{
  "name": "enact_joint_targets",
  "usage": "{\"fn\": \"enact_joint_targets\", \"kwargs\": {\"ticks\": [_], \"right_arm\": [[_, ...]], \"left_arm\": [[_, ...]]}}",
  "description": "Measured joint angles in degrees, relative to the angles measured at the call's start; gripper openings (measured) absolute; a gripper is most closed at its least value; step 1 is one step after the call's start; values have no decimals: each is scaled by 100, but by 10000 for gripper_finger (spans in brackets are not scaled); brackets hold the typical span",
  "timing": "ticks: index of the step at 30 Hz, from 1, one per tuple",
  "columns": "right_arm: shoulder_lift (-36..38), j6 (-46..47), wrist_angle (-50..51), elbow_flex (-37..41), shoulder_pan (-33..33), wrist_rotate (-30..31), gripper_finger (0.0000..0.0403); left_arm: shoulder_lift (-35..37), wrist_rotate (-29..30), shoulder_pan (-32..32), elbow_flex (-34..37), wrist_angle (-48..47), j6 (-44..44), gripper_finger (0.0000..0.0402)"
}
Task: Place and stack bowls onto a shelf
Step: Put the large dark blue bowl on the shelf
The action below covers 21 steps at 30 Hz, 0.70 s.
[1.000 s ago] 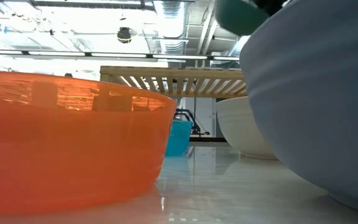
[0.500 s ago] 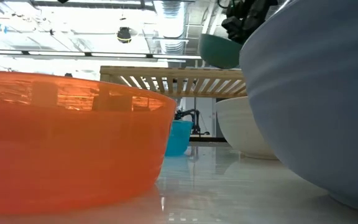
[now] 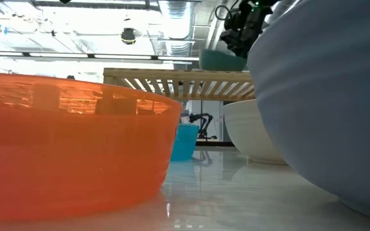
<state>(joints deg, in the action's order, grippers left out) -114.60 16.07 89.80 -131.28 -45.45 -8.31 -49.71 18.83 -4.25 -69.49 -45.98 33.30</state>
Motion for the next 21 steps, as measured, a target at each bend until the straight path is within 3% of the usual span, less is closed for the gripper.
{"fn": "enact_joint_targets", "kwargs": {"ticks": [3,9,16,21], "right_arm": [[-74,-6,15,-80,-14,193,24],[22,34,23,-16,-226,-371,24],[268,193,25,393,-275,-381,24],[415,254,22,831,-261,85,24]], "left_arm": [[0,0,0,0,1,50,265],[0,-42,0,0,0,127,265],[0,-62,0,2,2,190,265],[0,-69,0,2,0,263,265]]}}
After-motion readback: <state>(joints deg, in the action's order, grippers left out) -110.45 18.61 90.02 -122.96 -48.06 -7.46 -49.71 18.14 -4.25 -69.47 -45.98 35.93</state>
